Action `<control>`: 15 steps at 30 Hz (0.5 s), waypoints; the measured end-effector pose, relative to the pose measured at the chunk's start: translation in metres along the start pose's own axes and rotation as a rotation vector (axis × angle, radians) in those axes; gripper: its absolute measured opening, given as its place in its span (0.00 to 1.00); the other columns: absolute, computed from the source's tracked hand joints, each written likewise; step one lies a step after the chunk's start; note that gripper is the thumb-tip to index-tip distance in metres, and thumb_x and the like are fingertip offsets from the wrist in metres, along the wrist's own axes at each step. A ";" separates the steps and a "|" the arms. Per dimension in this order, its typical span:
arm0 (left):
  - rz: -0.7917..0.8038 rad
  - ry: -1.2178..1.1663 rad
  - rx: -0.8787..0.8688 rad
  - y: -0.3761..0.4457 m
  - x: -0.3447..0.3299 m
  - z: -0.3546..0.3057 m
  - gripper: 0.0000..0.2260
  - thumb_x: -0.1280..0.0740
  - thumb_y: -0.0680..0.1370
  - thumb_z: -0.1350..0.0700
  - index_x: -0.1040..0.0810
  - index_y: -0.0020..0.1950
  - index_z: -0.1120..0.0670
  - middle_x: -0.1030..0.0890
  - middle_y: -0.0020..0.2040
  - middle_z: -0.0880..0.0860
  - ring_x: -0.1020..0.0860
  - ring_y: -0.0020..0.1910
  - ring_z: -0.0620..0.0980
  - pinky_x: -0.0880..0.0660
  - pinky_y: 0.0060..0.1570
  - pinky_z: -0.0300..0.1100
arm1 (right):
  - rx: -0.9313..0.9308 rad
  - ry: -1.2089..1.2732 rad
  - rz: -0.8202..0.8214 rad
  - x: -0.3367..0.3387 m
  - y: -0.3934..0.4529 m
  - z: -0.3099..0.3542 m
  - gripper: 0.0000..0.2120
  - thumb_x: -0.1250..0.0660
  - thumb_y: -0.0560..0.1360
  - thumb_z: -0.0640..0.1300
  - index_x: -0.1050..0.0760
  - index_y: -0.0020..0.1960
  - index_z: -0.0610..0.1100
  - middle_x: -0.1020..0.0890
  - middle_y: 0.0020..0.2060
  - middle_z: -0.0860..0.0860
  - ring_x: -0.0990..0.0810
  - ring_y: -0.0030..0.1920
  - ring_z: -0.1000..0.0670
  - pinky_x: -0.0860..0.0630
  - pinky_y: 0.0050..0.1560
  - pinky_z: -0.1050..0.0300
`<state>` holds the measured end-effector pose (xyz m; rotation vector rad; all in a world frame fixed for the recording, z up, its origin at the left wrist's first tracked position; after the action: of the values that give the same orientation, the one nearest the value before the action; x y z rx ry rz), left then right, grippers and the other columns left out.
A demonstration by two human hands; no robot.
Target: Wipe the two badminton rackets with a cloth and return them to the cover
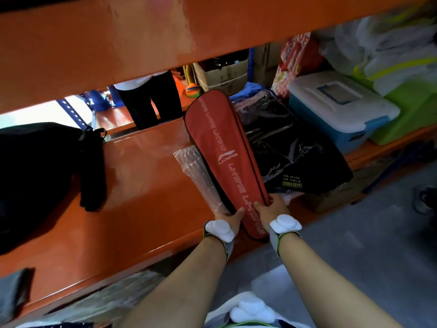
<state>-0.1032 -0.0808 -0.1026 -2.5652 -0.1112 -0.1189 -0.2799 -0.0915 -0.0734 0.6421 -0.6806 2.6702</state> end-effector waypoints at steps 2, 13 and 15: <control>0.152 -0.304 0.253 -0.024 -0.028 0.021 0.16 0.35 0.80 0.46 0.27 0.63 0.54 0.21 0.63 0.60 0.18 0.51 0.61 0.18 0.43 0.55 | -0.003 0.042 -0.080 0.010 0.001 -0.002 0.18 0.30 0.74 0.49 0.24 0.62 0.46 0.17 0.57 0.45 0.19 0.56 0.40 0.26 0.55 0.53; -0.002 -0.097 0.172 -0.005 -0.030 0.035 0.22 0.32 0.78 0.46 0.24 0.66 0.58 0.20 0.64 0.60 0.20 0.61 0.61 0.24 0.62 0.59 | 0.093 -0.058 -0.132 0.019 -0.001 -0.005 0.16 0.38 0.78 0.41 0.26 0.65 0.44 0.21 0.62 0.42 0.22 0.60 0.38 0.26 0.59 0.50; 0.002 -0.087 0.178 -0.001 -0.030 0.043 0.23 0.33 0.78 0.45 0.24 0.67 0.57 0.20 0.64 0.60 0.21 0.62 0.61 0.25 0.63 0.59 | 0.145 -0.103 -0.165 0.021 -0.009 0.001 0.18 0.36 0.75 0.40 0.26 0.65 0.43 0.22 0.62 0.40 0.24 0.62 0.38 0.28 0.61 0.49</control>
<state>-0.1308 -0.0581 -0.1409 -2.3931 -0.1456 0.0028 -0.2942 -0.0806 -0.0594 0.8405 -0.4409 2.5637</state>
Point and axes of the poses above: each hand's wrist, its own y-axis towards the middle knuckle, its own x-axis out of the back of the hand, z = x × y, the point moved 10 cm from there along y, towards the middle knuckle
